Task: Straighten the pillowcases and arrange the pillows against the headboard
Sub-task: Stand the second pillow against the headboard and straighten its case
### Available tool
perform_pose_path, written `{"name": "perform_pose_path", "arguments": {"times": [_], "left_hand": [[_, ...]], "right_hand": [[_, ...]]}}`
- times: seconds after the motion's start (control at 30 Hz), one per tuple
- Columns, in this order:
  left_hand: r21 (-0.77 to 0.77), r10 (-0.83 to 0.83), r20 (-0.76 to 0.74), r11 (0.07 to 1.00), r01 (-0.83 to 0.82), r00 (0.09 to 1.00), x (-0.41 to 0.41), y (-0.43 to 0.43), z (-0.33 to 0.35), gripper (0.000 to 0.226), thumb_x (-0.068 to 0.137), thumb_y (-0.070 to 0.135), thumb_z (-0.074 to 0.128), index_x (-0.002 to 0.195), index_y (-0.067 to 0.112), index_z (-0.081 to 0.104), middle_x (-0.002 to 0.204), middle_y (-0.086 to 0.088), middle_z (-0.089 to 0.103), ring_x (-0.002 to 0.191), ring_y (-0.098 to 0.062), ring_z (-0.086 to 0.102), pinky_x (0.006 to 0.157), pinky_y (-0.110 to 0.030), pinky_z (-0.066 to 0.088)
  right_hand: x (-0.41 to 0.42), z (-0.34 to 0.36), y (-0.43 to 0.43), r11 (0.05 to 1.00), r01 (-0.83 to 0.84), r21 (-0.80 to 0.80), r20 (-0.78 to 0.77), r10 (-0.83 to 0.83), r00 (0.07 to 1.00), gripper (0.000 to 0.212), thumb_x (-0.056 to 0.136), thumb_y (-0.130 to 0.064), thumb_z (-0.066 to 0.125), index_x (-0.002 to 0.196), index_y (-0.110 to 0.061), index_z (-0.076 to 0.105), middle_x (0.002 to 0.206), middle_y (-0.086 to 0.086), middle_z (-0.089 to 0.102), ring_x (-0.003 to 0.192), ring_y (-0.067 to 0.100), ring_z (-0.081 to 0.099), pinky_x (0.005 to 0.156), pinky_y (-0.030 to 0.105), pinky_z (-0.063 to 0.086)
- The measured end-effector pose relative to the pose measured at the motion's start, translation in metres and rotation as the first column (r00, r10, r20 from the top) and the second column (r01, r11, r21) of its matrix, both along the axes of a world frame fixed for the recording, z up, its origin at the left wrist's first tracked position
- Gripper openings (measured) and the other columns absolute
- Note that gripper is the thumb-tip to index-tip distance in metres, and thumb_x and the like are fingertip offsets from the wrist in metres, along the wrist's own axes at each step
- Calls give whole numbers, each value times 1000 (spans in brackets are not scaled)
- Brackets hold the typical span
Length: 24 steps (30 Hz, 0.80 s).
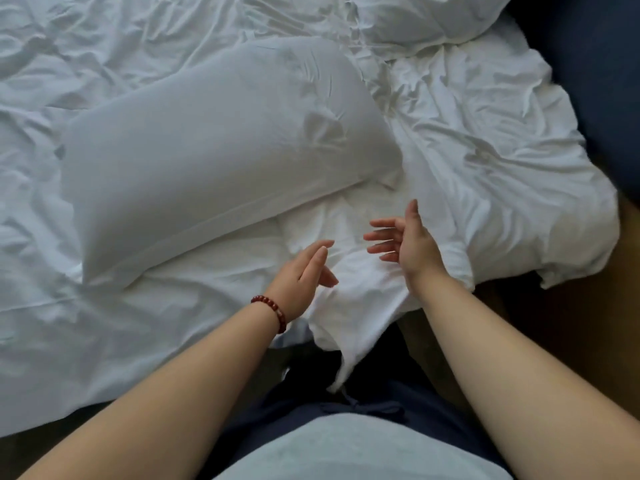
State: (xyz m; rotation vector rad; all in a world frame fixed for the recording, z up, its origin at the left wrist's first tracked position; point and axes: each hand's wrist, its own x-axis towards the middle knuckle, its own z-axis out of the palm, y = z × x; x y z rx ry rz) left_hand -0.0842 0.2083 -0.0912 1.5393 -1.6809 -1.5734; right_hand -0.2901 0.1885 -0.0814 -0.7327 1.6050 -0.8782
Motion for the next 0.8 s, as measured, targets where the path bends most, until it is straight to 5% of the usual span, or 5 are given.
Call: {"name": "perform_pose_path", "arguments": {"times": [0.3, 0.4, 0.63, 0.73, 0.8], "left_hand": [[65, 89, 94, 993, -95, 992, 44, 17, 8, 27, 103, 30, 44, 121, 19, 60, 95, 2, 72, 89, -8, 67, 77, -20, 52], [183, 213, 84, 957, -225, 974, 60, 13, 7, 24, 102, 30, 46, 117, 19, 61, 104, 0, 71, 93, -9, 67, 87, -30, 53], [531, 750, -51, 580, -618, 660, 83, -54, 5, 36, 102, 31, 49, 132, 12, 50, 136, -7, 56, 115, -20, 59, 89, -35, 49], [613, 874, -58, 413, -673, 483, 82, -91, 6, 54, 96, 37, 60, 141, 13, 44, 146, -7, 46, 130, -23, 50, 92, -36, 47], [629, 896, -27, 360, -689, 443, 81, -111, 5, 59, 91, 40, 66, 139, 13, 46, 145, -9, 47, 130, -24, 50, 90, -35, 46]], "right_hand": [[58, 11, 53, 1000, -1, 19, -89, 2, 996, 69, 100, -59, 20, 98, -12, 71, 90, 3, 76, 88, 20, 71, 75, 31, 50], [73, 15, 49, 999, -40, 6, -111, 40, 993, 66, 101, -57, 23, 99, -11, 70, 92, 1, 76, 91, 18, 69, 82, 32, 51], [90, 14, -17, 997, -74, -18, -117, 71, 991, 59, 99, -56, 32, 97, -12, 70, 90, 1, 75, 91, 20, 69, 86, 36, 51], [88, 7, -52, 994, -105, -9, -130, 103, 986, 55, 99, -56, 35, 97, -14, 69, 91, 1, 75, 91, 20, 68, 87, 35, 51], [87, 1, -76, 992, -126, 6, -145, 126, 981, 49, 99, -54, 38, 97, -15, 68, 94, 1, 73, 93, 19, 67, 88, 35, 50]]}}
